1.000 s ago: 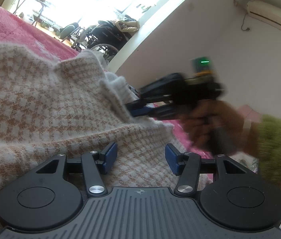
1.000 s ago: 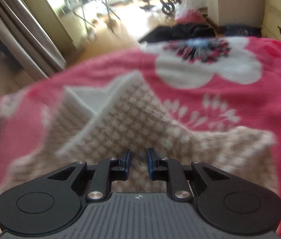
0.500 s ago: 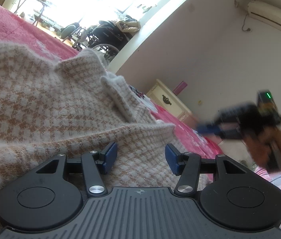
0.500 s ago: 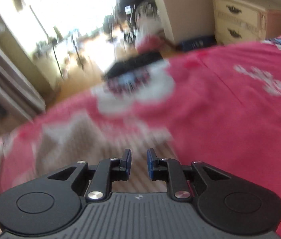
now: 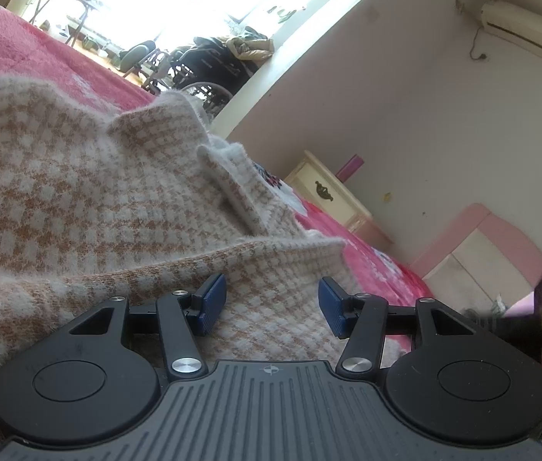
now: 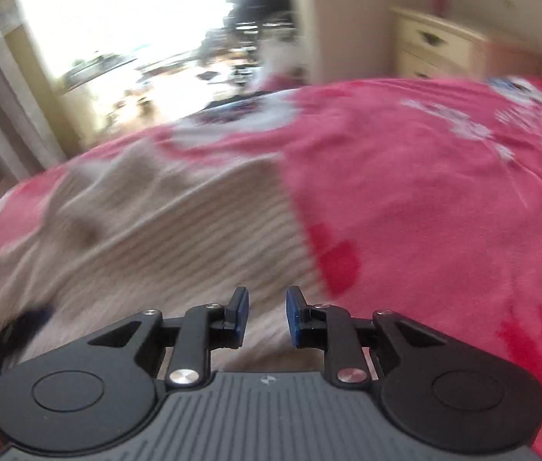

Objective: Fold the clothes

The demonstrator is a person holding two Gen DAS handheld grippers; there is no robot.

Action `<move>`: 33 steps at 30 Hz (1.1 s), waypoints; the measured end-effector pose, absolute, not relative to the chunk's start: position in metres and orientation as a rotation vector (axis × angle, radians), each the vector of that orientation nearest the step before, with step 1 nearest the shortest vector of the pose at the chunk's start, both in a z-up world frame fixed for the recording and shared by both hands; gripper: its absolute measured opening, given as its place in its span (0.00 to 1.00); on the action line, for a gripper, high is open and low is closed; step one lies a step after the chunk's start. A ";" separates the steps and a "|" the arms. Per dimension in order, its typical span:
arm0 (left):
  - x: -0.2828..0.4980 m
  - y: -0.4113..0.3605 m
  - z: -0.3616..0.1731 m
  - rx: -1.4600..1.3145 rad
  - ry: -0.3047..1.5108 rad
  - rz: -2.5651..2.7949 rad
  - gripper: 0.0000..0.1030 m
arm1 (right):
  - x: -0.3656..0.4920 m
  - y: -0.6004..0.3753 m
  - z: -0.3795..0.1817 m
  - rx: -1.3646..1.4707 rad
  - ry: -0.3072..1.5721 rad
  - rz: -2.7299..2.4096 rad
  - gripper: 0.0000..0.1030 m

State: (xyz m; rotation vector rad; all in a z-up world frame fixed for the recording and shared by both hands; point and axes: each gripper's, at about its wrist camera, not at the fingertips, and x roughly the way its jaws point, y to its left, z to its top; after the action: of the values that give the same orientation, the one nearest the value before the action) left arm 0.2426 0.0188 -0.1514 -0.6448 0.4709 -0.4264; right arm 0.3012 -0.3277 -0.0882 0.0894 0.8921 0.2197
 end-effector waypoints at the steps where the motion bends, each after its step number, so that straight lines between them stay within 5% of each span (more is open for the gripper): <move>1: 0.243 0.018 -0.151 -0.642 0.474 -0.425 0.52 | 0.298 -0.319 -0.103 0.061 0.935 0.229 0.22; 7: 0.242 0.018 -0.133 -0.614 0.529 -0.386 0.53 | 0.279 -0.303 -0.110 0.100 0.930 0.127 0.26; 12: 0.167 0.043 -0.080 -0.524 0.395 -0.375 0.66 | 0.230 -0.275 -0.069 0.101 0.775 0.246 0.26; 17: 0.094 0.088 -0.063 -0.495 0.457 -0.298 0.67 | 0.206 -0.214 -0.058 0.065 0.721 0.460 0.26; 24: 0.047 0.148 -0.050 -0.473 0.486 -0.048 0.67 | 0.207 -0.126 -0.113 -0.100 0.852 0.474 0.32; 31: 0.032 0.147 -0.068 -0.380 0.533 -0.002 0.67 | 0.182 -0.076 -0.014 -0.123 0.643 0.753 0.35; 33: 0.033 0.144 -0.075 -0.393 0.547 -0.015 0.67 | 0.168 -0.042 0.020 -0.180 0.538 0.894 0.42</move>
State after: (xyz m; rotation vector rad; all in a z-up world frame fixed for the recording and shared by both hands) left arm 0.0333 0.1437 -0.0747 -0.3933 0.5470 -0.0151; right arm 0.1682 -0.0424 0.0195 -0.1800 0.5376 0.8940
